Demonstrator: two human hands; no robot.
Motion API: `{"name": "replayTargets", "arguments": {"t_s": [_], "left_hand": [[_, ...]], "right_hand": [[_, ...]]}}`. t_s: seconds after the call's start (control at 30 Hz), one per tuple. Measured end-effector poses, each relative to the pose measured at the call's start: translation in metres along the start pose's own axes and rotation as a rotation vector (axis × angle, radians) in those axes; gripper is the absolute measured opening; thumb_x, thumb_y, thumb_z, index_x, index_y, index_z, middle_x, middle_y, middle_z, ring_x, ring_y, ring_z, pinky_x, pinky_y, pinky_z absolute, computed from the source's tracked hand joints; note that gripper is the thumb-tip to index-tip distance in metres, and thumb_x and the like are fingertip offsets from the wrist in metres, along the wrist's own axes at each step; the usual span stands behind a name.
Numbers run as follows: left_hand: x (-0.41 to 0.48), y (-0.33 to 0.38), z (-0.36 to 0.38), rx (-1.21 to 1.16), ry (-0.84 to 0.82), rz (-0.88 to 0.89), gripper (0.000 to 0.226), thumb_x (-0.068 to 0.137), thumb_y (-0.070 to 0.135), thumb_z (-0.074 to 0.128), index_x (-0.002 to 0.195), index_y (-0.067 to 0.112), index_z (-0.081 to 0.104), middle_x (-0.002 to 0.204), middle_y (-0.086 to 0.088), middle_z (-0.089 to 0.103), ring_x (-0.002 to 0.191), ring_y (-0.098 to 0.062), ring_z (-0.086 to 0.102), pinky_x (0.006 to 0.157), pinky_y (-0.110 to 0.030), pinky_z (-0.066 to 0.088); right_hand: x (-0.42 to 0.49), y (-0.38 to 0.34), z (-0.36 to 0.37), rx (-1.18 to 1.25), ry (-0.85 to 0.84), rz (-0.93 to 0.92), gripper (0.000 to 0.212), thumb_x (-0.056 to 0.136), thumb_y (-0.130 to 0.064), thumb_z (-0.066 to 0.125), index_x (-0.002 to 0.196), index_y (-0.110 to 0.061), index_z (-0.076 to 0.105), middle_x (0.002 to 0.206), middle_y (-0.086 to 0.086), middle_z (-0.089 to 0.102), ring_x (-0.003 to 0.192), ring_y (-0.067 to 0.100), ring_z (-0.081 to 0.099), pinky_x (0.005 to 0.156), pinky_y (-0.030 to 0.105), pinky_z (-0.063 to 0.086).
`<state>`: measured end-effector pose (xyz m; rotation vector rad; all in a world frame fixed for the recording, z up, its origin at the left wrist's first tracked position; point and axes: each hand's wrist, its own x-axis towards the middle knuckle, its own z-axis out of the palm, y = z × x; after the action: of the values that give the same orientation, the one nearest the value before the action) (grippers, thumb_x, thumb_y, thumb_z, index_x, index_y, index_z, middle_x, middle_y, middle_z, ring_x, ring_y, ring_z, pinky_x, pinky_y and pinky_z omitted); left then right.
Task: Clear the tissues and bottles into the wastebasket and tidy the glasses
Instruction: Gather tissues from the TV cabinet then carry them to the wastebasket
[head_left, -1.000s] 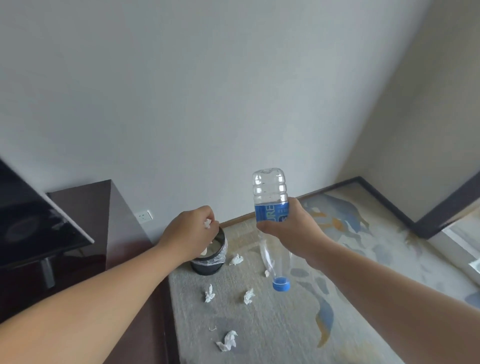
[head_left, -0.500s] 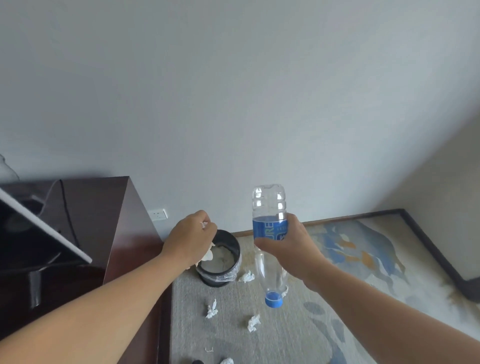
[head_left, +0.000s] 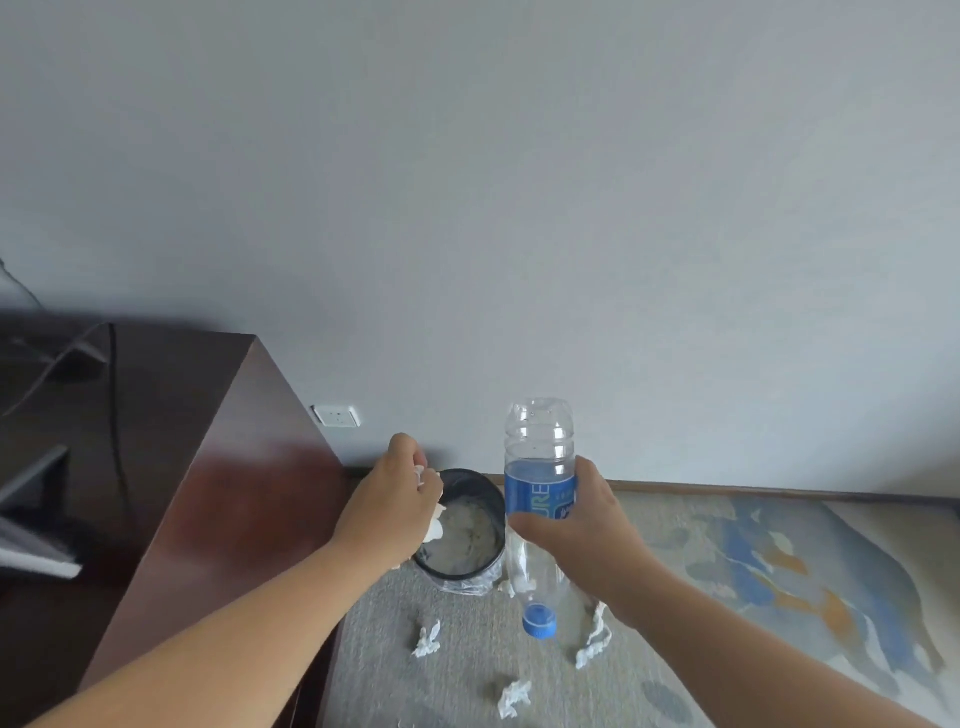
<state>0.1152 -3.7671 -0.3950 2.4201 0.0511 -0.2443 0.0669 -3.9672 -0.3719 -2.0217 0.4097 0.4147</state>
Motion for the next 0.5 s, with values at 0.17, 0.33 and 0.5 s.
{"name": "replayTargets", "arguments": {"t_s": [0.17,0.33,0.5], "left_hand": [[0.033,-0.043,0.070,-0.045,0.020,-0.086,0.013,0.096,0.026,0.044,0.085,0.018,0.040,0.090,0.004,0.048,0.084,-0.020,0.050,0.072,-0.036,0.040],[0.069,-0.101,0.135,-0.078,0.046,-0.145,0.011,0.096,0.027,0.045,0.088,0.021,0.043,0.099,0.001,0.048,0.092,-0.019,0.050,0.078,-0.035,0.040],[0.103,-0.166,0.200,-0.102,0.038,-0.234,0.009,0.096,0.026,0.048,0.094,0.017,0.048,0.104,-0.001,0.048,0.088,-0.014,0.048,0.073,-0.028,0.032]], "right_hand": [[0.064,0.048,0.020,-0.001,-0.043,-0.025,0.053,0.070,-0.036,0.076,0.114,-0.034,0.046,0.110,-0.010,0.056,0.093,0.007,0.061,0.083,0.035,0.055],[0.129,0.106,0.066,-0.037,-0.079,-0.022,0.055,0.067,-0.041,0.076,0.113,-0.035,0.047,0.112,-0.010,0.055,0.094,0.006,0.060,0.085,0.036,0.054],[0.193,0.164,0.123,-0.064,-0.072,0.003,0.059,0.067,-0.042,0.078,0.117,-0.036,0.046,0.112,-0.011,0.056,0.096,0.007,0.061,0.086,0.038,0.055]]}}
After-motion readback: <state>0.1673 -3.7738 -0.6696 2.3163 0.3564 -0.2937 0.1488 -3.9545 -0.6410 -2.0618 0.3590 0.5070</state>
